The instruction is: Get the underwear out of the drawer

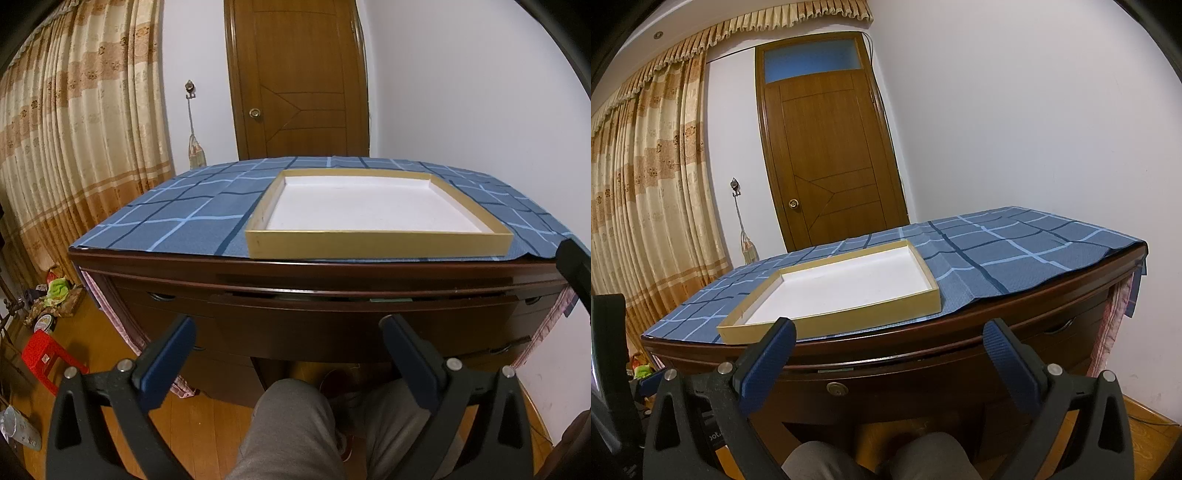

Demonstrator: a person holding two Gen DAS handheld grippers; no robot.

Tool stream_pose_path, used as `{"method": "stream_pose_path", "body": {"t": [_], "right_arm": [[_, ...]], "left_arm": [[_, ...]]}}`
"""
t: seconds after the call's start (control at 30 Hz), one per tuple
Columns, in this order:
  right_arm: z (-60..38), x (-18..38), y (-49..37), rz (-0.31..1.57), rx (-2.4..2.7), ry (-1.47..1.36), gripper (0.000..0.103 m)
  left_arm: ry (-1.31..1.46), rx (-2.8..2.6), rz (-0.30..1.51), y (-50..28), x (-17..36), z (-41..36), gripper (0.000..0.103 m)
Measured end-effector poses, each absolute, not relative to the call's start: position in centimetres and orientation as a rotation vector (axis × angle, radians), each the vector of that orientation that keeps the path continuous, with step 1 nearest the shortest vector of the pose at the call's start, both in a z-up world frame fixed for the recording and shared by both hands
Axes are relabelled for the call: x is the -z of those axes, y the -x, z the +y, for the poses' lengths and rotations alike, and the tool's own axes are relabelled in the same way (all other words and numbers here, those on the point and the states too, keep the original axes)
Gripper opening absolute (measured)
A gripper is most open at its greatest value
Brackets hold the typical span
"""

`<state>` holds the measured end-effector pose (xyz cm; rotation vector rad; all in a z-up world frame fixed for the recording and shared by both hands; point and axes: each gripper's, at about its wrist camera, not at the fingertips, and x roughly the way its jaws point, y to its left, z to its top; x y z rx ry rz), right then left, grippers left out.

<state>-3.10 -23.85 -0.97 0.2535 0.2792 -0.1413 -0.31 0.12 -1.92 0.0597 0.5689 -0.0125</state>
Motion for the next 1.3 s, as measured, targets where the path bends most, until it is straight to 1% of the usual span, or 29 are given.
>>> {"method": "stream_pose_path", "body": {"t": [1.3], "right_arm": [[-25.1, 1.5, 2.4, 0.299, 0.160, -0.270, 0.103]], "left_arm": [[-0.066, 0.013, 0.571, 0.3, 2.1, 0.0, 0.103]]}}
